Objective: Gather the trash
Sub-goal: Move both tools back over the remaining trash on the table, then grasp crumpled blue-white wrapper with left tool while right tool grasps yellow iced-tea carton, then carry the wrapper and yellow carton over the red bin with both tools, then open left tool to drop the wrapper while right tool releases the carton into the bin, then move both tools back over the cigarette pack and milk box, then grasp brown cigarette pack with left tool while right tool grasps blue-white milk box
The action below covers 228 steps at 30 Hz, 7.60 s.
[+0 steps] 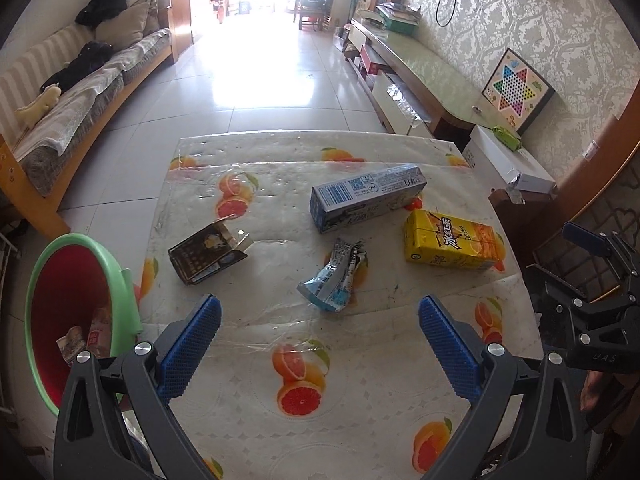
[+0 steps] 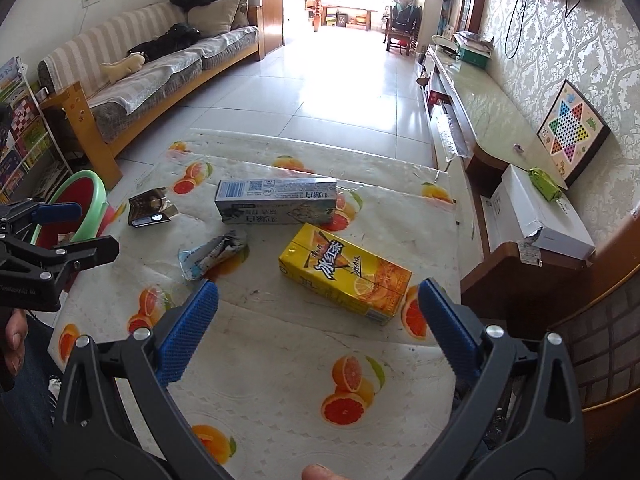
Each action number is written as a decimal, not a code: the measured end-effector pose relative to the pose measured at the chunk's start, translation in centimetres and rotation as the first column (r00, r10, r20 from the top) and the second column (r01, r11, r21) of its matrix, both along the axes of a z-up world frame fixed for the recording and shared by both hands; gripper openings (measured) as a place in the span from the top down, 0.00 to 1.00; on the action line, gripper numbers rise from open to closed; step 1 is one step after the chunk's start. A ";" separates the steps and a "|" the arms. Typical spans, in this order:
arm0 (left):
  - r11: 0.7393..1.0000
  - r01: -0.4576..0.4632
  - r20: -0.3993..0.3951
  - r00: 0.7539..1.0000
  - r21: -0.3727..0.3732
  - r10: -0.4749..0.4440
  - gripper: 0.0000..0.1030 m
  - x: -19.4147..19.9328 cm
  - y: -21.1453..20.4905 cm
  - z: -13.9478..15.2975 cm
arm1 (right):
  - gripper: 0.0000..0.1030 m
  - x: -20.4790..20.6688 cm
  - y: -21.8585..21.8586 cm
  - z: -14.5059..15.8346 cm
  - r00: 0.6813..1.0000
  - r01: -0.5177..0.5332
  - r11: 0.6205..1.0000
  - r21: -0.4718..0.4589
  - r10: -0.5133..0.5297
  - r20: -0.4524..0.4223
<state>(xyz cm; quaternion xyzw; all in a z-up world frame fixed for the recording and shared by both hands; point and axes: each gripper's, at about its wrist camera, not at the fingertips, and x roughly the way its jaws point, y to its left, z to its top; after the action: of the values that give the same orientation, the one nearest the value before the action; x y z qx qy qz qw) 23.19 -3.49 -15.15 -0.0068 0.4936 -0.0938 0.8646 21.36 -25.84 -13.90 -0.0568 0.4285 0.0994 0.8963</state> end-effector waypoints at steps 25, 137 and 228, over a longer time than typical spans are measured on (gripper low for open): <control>0.992 0.098 -0.211 0.974 0.077 -0.080 0.08 8.1 -4.6 -12.3 | 0.04 9.5 0.3 -10.4 0.947 -0.306 0.944 -0.122 0.288 -0.143; 0.859 -0.512 0.136 0.852 0.019 0.505 0.12 -6.4 32.7 4.4 | 0.41 0.4 35.5 4.4 0.876 -0.482 0.870 0.102 0.482 0.026; 0.964 0.209 -0.163 0.970 0.164 -0.183 0.08 12.2 7.3 -11.2 | 0.04 15.1 13.4 -10.7 0.731 -0.674 0.638 -0.373 0.647 -0.216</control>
<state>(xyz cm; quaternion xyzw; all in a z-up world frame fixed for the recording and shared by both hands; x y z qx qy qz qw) 35.40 3.85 -26.34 0.1134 0.5604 -0.1335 0.8095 36.49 -12.42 -24.62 -0.4007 0.4163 0.3252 0.7486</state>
